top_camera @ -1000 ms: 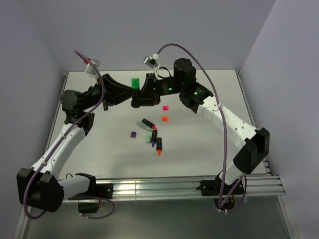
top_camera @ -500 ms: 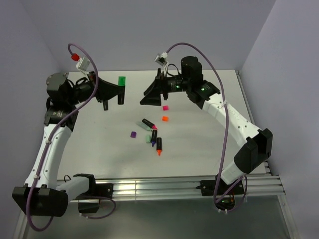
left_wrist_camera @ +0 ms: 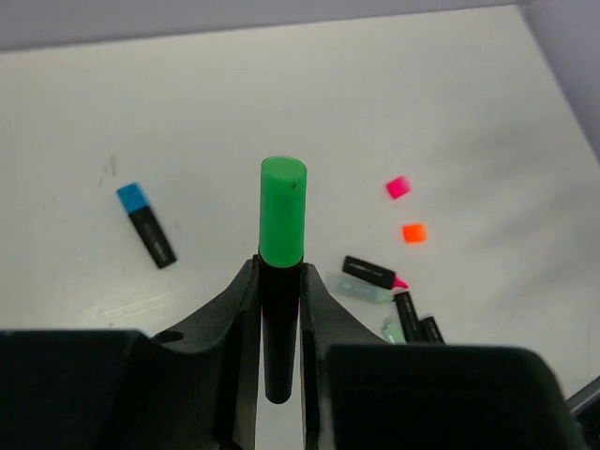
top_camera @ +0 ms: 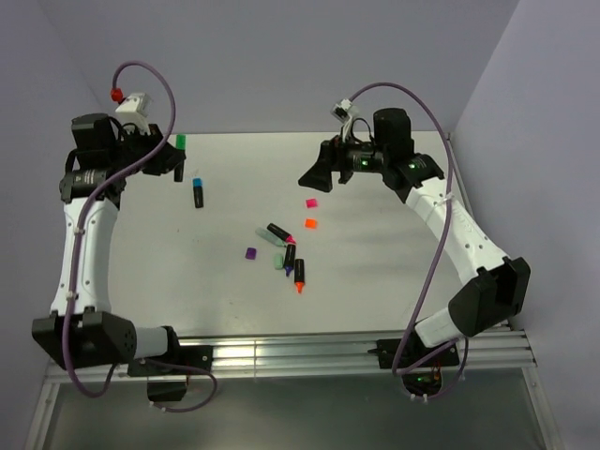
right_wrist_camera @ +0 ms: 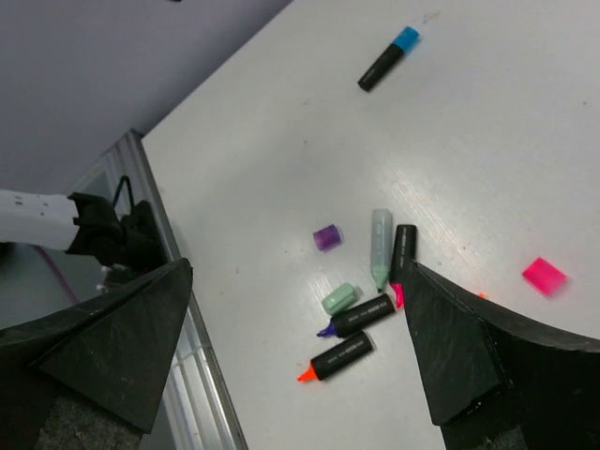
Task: Insert the pens into the pen caps
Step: Place the pen at the center of the board.
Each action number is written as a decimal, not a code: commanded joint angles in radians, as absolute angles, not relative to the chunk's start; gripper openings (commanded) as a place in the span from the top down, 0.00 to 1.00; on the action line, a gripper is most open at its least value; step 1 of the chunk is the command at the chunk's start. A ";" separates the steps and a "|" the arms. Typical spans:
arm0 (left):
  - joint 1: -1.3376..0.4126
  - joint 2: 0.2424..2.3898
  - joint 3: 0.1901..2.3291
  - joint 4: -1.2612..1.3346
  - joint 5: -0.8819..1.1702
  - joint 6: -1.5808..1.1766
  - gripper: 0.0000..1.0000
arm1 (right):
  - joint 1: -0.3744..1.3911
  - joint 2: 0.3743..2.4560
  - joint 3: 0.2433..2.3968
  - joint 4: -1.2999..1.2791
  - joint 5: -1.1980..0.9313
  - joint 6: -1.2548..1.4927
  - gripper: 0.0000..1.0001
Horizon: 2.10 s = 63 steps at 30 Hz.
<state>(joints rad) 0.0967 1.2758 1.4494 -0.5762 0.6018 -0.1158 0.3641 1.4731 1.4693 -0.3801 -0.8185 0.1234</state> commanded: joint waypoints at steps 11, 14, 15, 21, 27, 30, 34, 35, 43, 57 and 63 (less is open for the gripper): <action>0.198 1.788 1.718 -0.767 0.557 0.103 1.00 | 0.324 1.404 1.373 -0.472 -0.736 0.011 0.00; 0.239 1.873 1.750 -0.747 0.618 0.115 1.00 | 0.311 1.399 1.345 -0.479 -0.749 -0.025 0.00; 0.251 1.912 1.759 -0.741 0.624 0.112 1.00 | 0.305 1.396 1.339 -0.477 -0.750 -0.026 0.00; 0.278 2.043 1.786 -0.684 0.687 0.066 1.00 | 0.290 1.394 1.313 -0.479 -0.776 -0.032 0.00; 0.284 2.106 1.726 -0.571 0.730 -0.033 0.99 | 0.285 1.399 1.310 -0.477 -0.784 -0.032 0.00; 0.284 2.105 1.674 -0.513 0.719 -0.061 0.98 | 0.282 1.410 1.309 -0.477 -0.790 -0.032 0.00; 0.282 2.112 1.632 -0.431 0.686 -0.107 0.95 | 0.282 1.424 1.315 -0.477 -0.799 -0.026 0.00; 0.282 2.121 1.631 -0.428 0.680 -0.112 0.95 | 0.282 1.424 1.315 -0.477 -0.798 -0.026 0.00; 0.281 2.181 1.637 -0.416 0.641 -0.147 0.91 | 0.282 1.433 1.305 -0.476 -0.795 -0.025 0.00; 0.255 2.244 1.640 -0.357 0.649 -0.222 0.87 | 0.282 1.468 1.312 -0.477 -0.808 -0.020 0.00; 0.247 2.272 1.673 -0.371 0.630 -0.230 0.78 | 0.281 1.477 1.316 -0.477 -0.815 -0.018 0.00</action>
